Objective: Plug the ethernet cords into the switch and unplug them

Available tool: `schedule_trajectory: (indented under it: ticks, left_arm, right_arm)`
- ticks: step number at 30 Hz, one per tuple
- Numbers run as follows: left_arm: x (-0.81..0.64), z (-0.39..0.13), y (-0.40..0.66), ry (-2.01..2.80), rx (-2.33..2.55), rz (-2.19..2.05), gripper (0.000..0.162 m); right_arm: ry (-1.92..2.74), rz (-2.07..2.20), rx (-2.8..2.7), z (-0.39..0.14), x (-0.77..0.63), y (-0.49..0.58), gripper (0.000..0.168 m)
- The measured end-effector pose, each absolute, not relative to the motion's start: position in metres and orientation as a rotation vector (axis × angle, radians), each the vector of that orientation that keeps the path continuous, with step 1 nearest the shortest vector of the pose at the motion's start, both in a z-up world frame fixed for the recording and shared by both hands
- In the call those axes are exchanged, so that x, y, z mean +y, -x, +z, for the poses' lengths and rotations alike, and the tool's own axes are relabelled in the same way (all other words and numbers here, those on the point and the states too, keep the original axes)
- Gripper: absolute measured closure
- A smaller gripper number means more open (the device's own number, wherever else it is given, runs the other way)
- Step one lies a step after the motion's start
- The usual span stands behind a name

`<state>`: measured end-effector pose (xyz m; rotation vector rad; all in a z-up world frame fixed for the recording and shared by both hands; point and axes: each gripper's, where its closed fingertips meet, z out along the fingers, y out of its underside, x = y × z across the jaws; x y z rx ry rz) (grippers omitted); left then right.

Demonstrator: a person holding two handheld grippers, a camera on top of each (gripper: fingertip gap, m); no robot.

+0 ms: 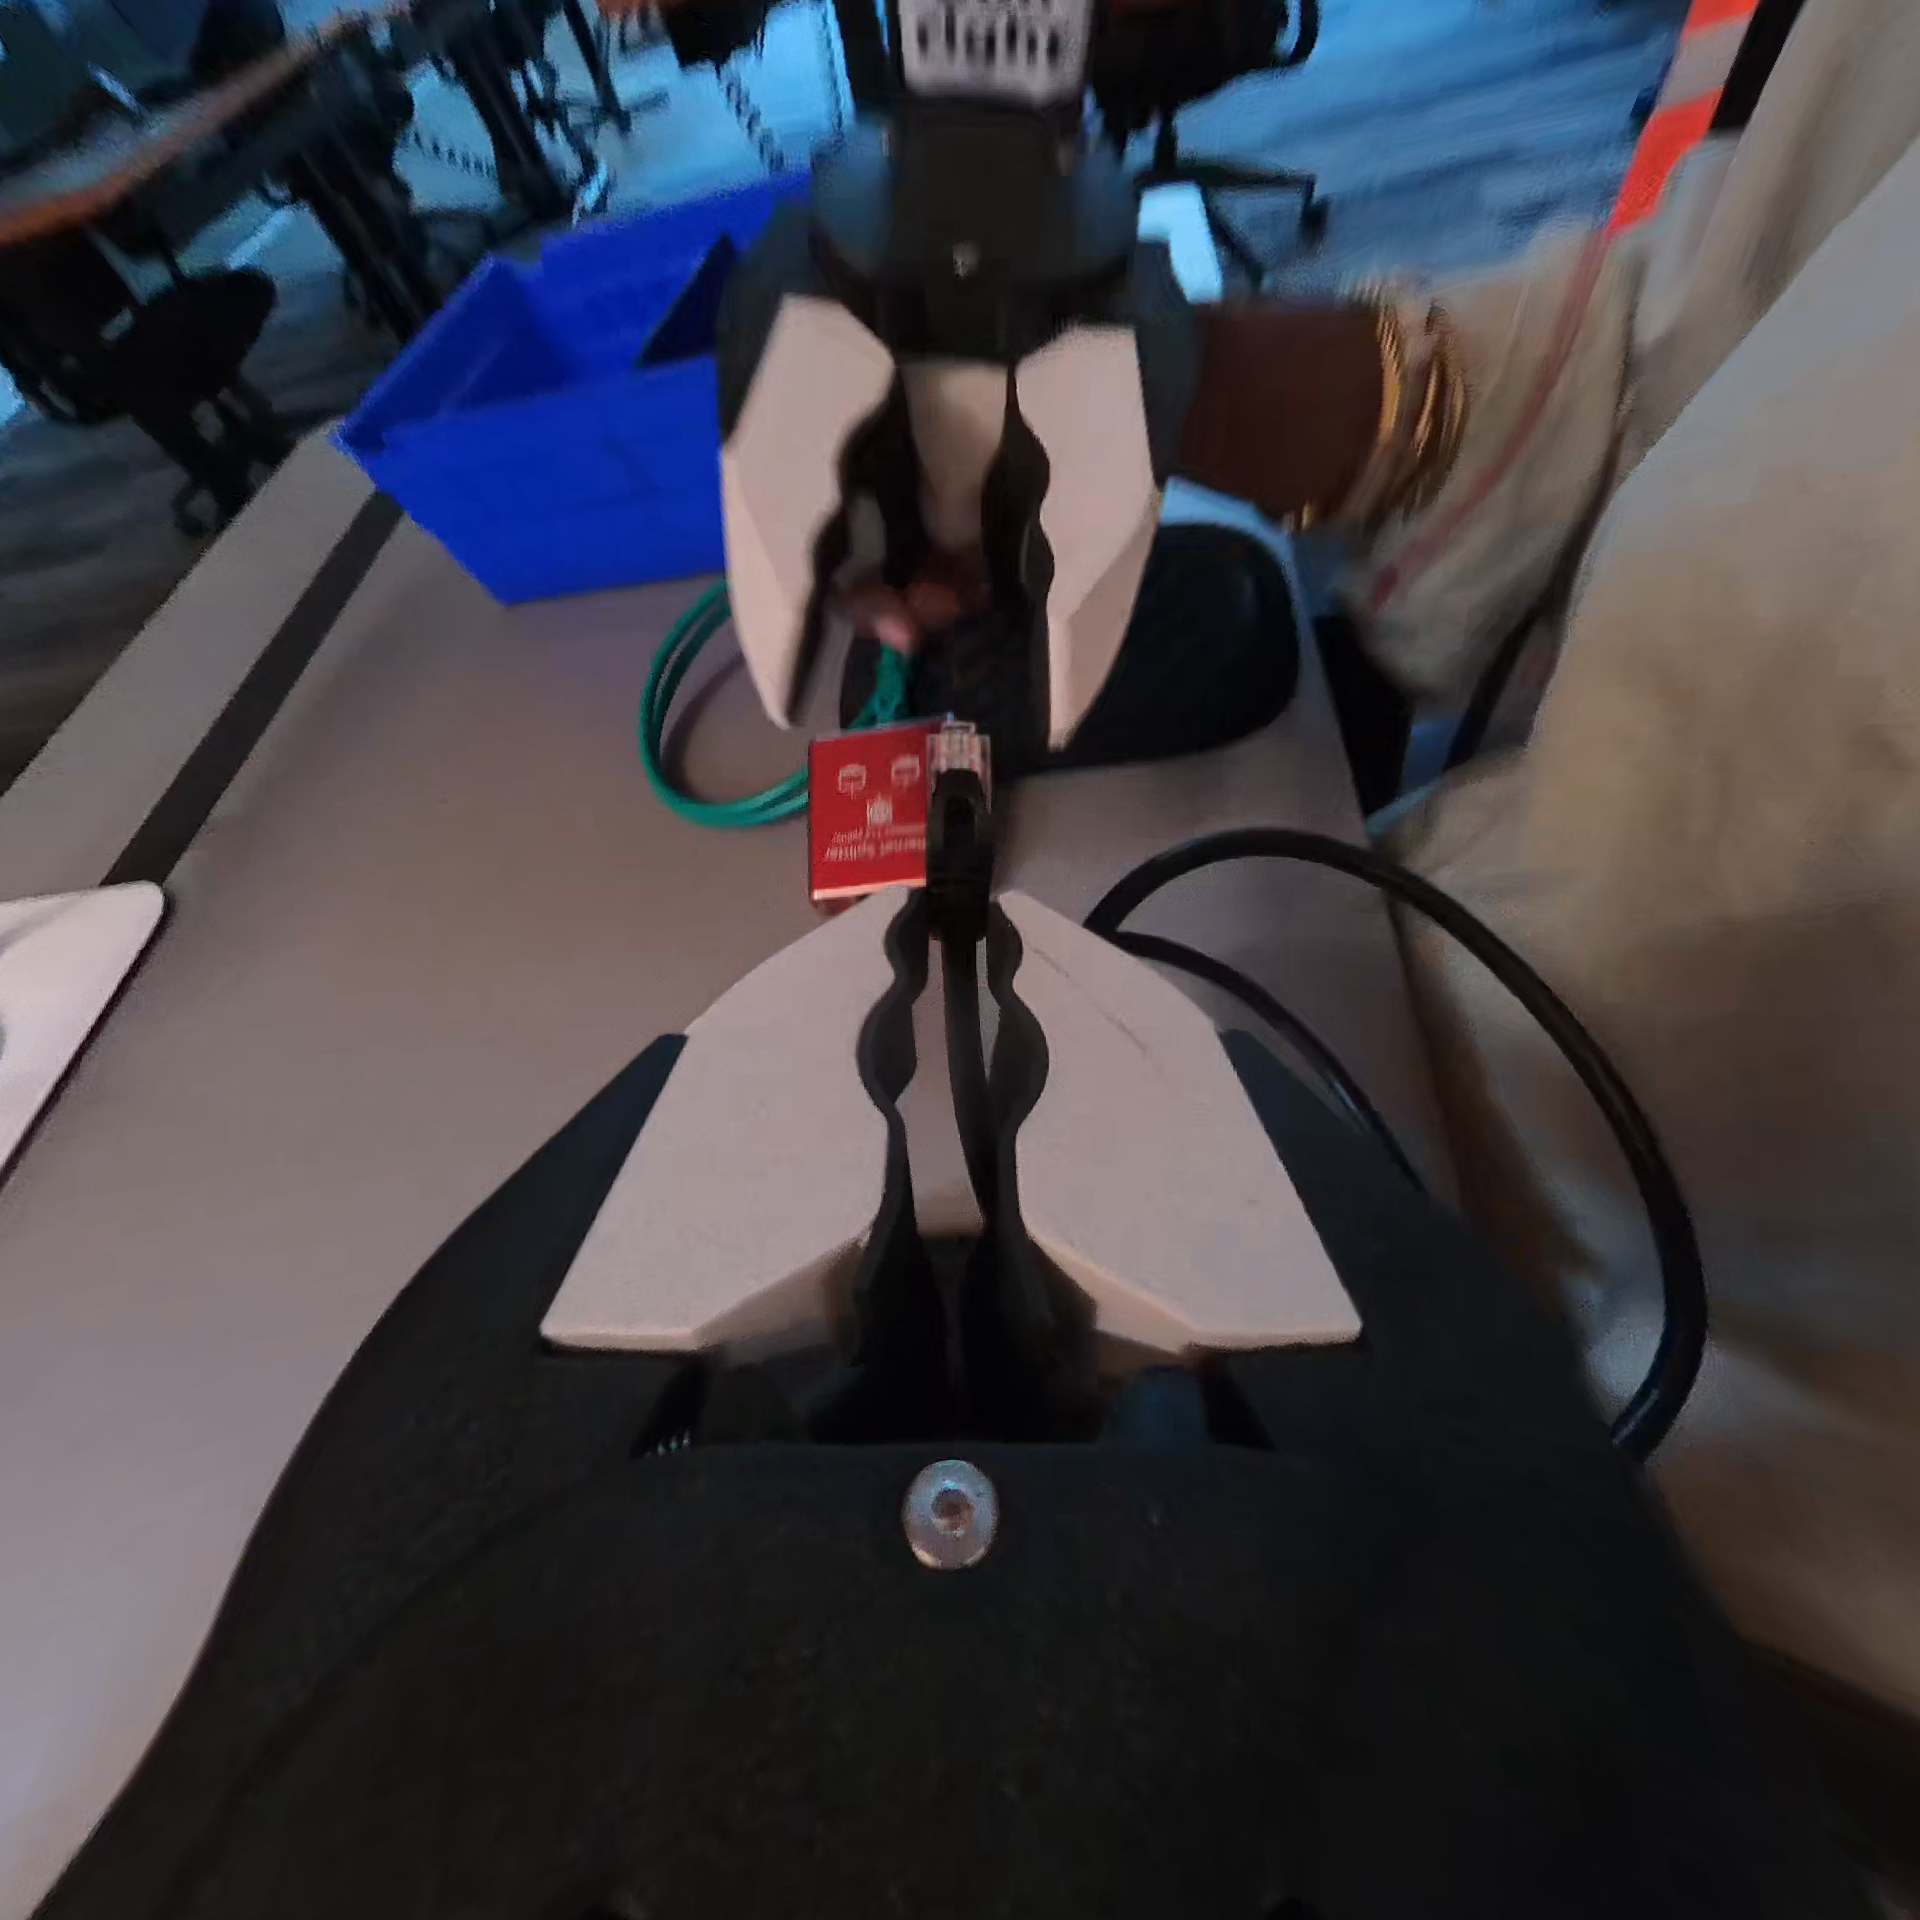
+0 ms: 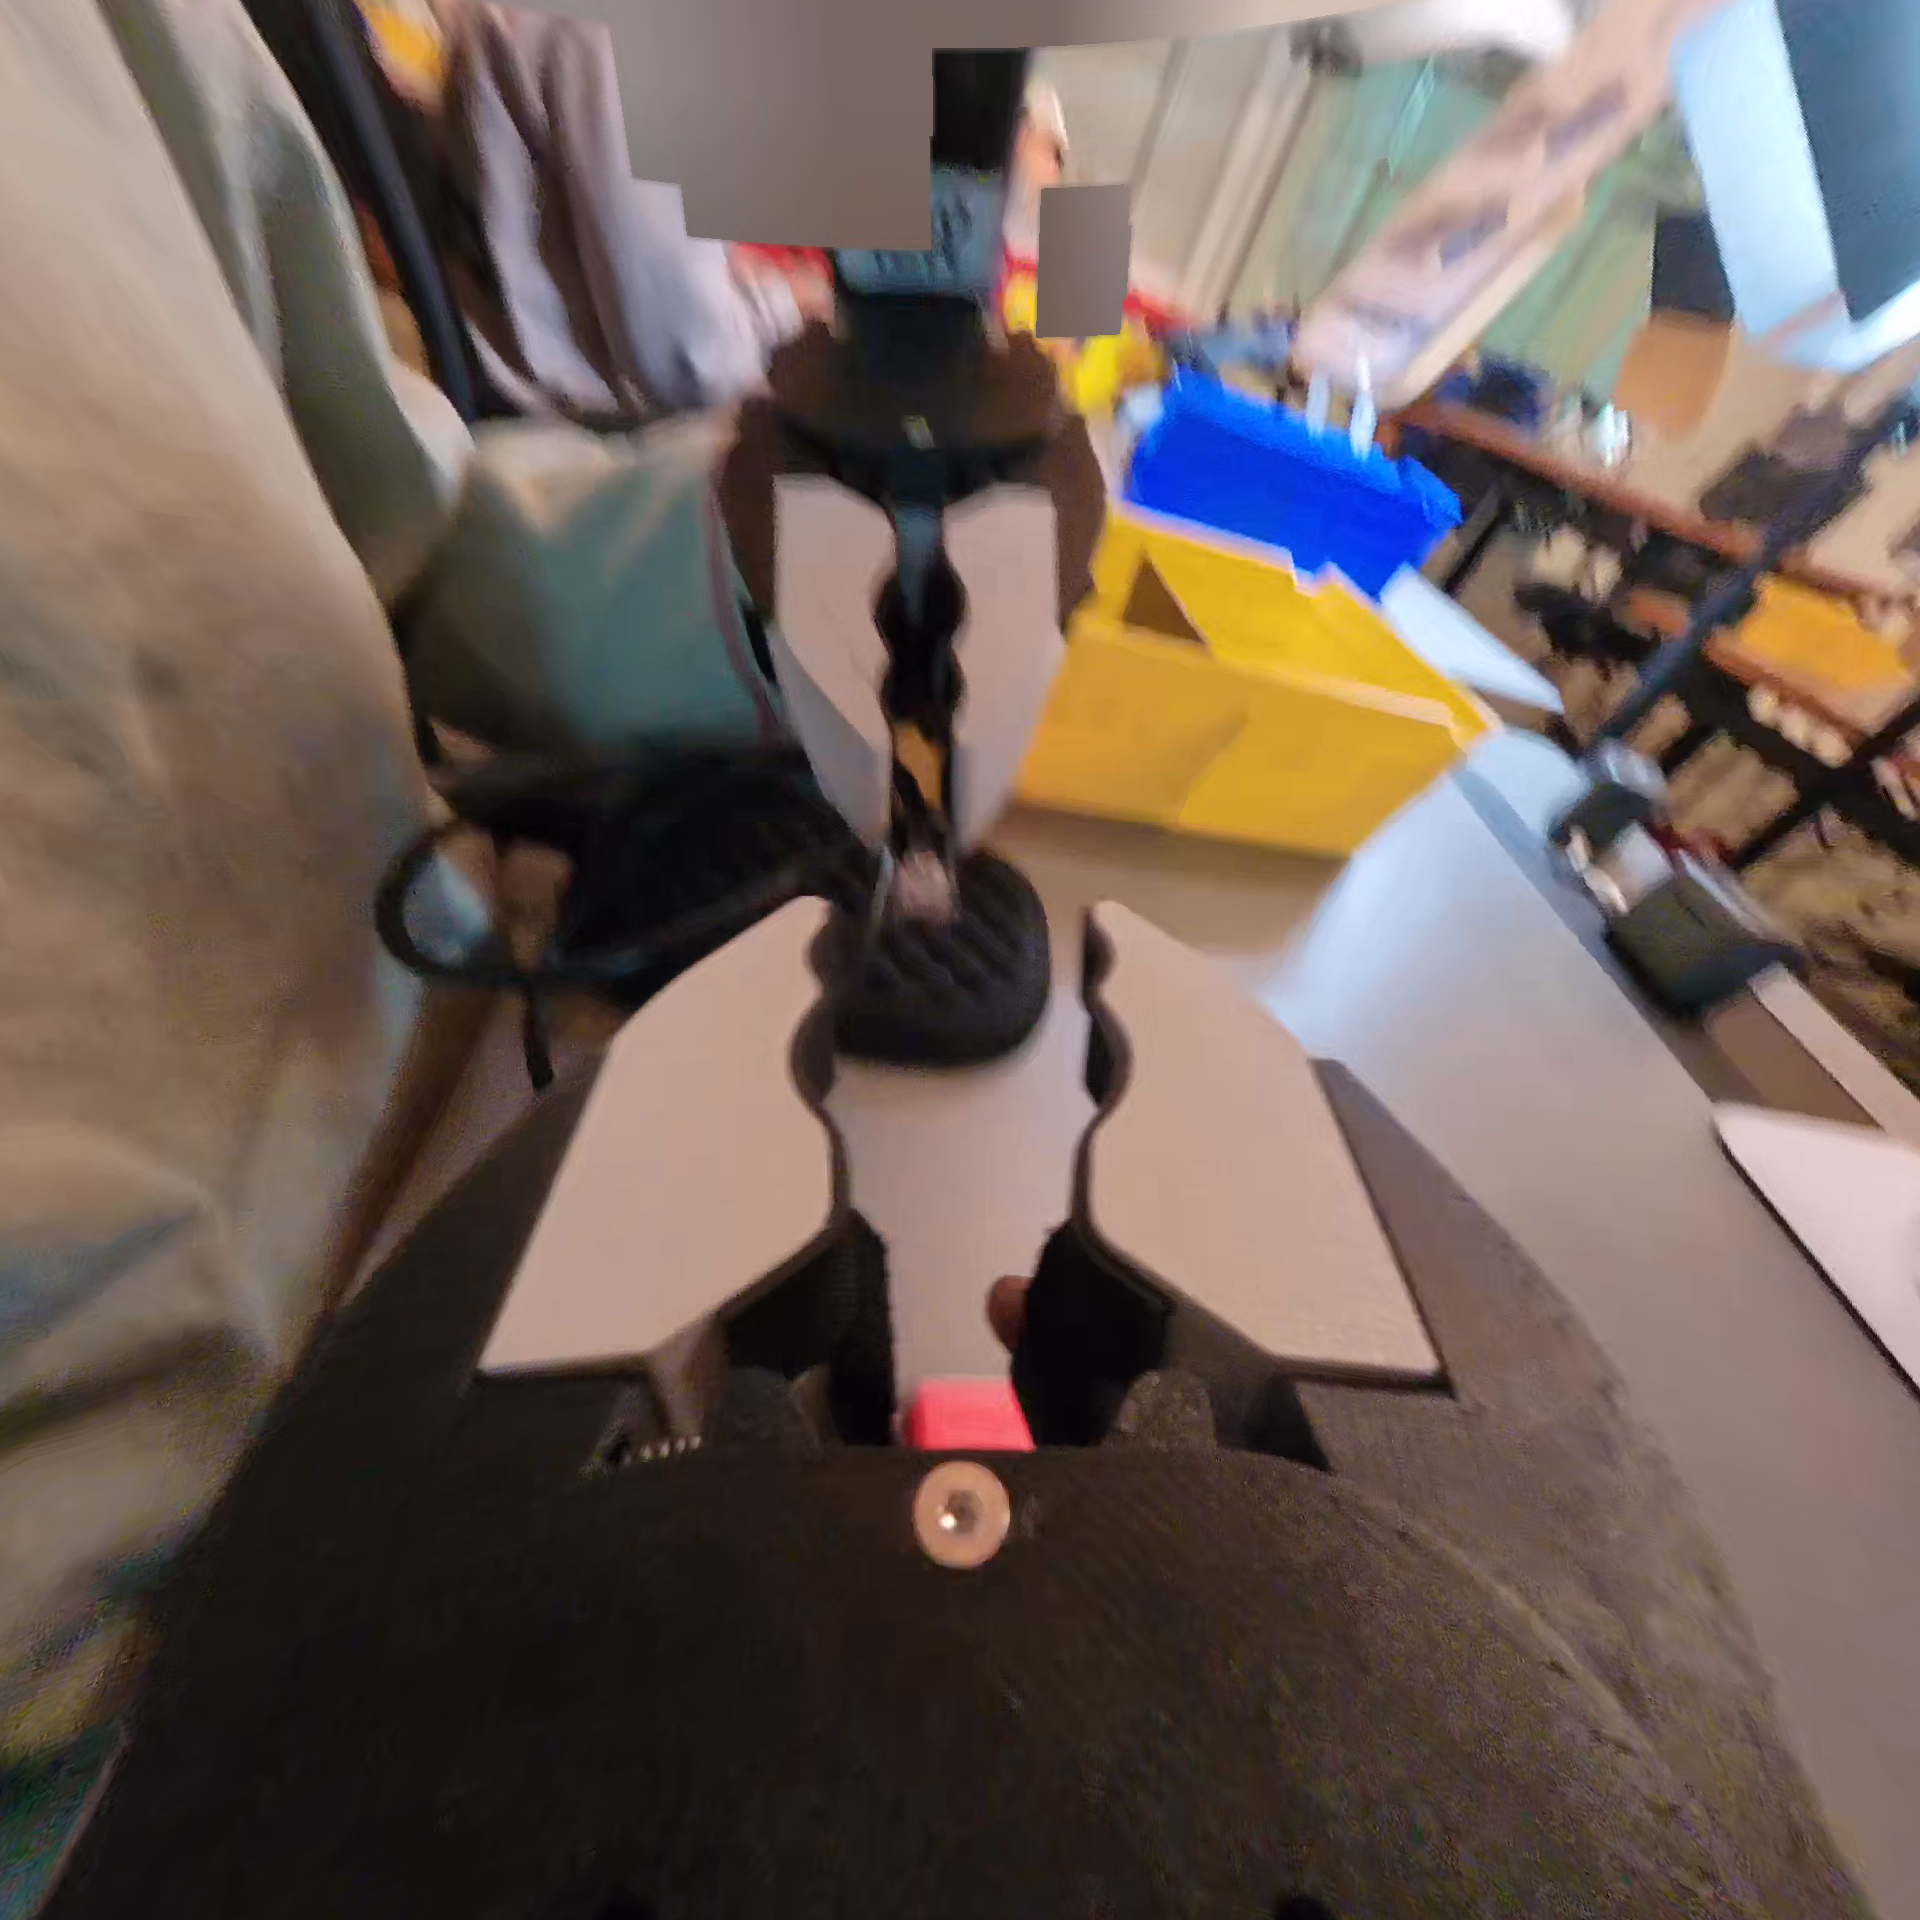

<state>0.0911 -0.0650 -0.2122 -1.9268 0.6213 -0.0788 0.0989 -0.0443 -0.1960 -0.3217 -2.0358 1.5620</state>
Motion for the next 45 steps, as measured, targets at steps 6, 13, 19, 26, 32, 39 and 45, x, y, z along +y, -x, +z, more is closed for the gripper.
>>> schedule_trajectory:
  ticks: [6,13,19,26,32,39,45]
  left_arm:
    - [-0.063,-0.236,-0.092,2.004,0.632,-0.103,0.152]
    - [-0.058,-0.253,-0.088,2.056,0.597,-0.136,0.152]
    - [-0.058,-0.258,-0.082,2.054,0.573,-0.12,0.152]
    - [-0.056,-0.263,-0.074,2.053,0.517,-0.137,0.151]
    - [-0.045,-0.28,-0.073,2.125,0.536,-0.105,0.152]
    - [-0.03,-0.292,-0.082,2.172,0.581,-0.094,0.151]
    - [-0.026,-0.297,-0.086,2.199,0.588,-0.09,0.152]
  right_arm:
    - [0.644,0.939,-2.51,-0.279,0.04,-0.105,0.082]
    - [0.611,0.564,-2.831,-0.321,0.052,-0.095,0.082]
    - [0.549,0.087,-3.084,-0.337,0.061,-0.098,0.085]
    - [0.59,0.015,-3.084,-0.336,0.061,-0.097,0.098]
    - [0.629,0.852,-2.835,-0.307,0.032,-0.104,0.098]
    - [0.605,0.829,-2.853,-0.313,0.023,-0.114,0.098]
    - [0.584,0.818,-2.869,-0.314,0.019,-0.116,0.098]
